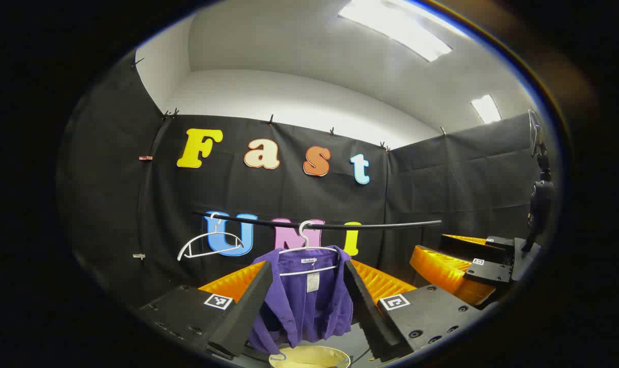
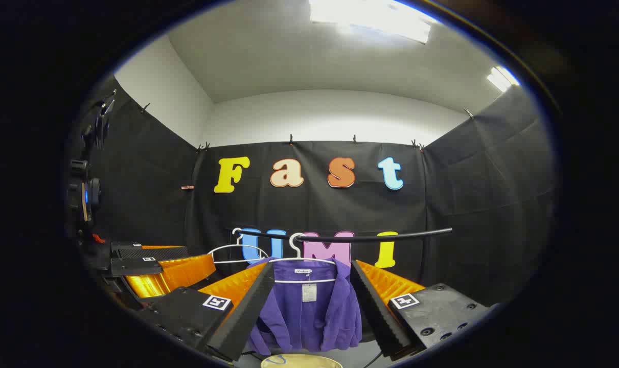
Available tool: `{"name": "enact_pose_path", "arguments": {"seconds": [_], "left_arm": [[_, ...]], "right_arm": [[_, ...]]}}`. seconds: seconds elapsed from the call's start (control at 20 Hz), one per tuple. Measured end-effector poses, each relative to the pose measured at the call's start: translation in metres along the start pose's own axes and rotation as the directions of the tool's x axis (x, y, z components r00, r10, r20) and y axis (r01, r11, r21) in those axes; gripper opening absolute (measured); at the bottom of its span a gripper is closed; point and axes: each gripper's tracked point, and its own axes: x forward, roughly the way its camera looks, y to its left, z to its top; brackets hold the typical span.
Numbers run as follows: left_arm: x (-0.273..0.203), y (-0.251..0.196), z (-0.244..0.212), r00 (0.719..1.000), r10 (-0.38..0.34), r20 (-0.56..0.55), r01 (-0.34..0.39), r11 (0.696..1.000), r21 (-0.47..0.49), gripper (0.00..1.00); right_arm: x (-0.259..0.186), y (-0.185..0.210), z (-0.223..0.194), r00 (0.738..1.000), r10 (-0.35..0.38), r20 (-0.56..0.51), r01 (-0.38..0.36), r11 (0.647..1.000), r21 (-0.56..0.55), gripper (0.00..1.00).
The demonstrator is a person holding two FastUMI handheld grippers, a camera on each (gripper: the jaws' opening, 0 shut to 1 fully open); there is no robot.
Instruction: Grasp the clothes on the hanger with both hands and then place them into the laundry hamper below.
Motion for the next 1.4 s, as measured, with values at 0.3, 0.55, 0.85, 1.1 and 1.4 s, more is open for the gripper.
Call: {"name": "enact_pose_path", "arguments": {"seconds": [0.3, 0.55, 0.85, 1.1, 1.4], "left_arm": [[0.0, 0.001, 0.0, 1.0, -0.002, 0.008, 0.002, 1.0, -0.006, 0.89], [0.001, 0.001, 0.002, 1.0, -0.017, 0.02, 0.017, 1.0, -0.01, 0.89], [-0.001, -0.003, 0.002, 0.999, -0.04, 0.022, 0.04, 0.999, -0.011, 0.89], [0.0, 0.001, 0.002, 0.999, -0.039, 0.026, 0.04, 0.999, -0.018, 0.89], [0.0, 0.009, 0.001, 0.998, -0.056, 0.025, 0.056, 0.998, -0.021, 0.89]], "right_arm": [[-0.001, -0.001, 0.005, 1.0, -0.007, 0.016, 0.007, 1.0, 0.0, 0.97], [-0.002, 0.0, 0.004, 1.0, -0.011, 0.011, 0.01, 1.0, 0.004, 0.97], [-0.002, 0.003, 0.004, 1.0, -0.006, 0.013, 0.006, 1.0, 0.001, 0.97], [-0.003, 0.001, 0.003, 1.0, -0.02, 0.008, 0.02, 1.0, 0.004, 0.99], [-0.006, 0.005, 0.004, 0.999, -0.041, 0.007, 0.041, 0.999, -0.002, 0.97]]}}
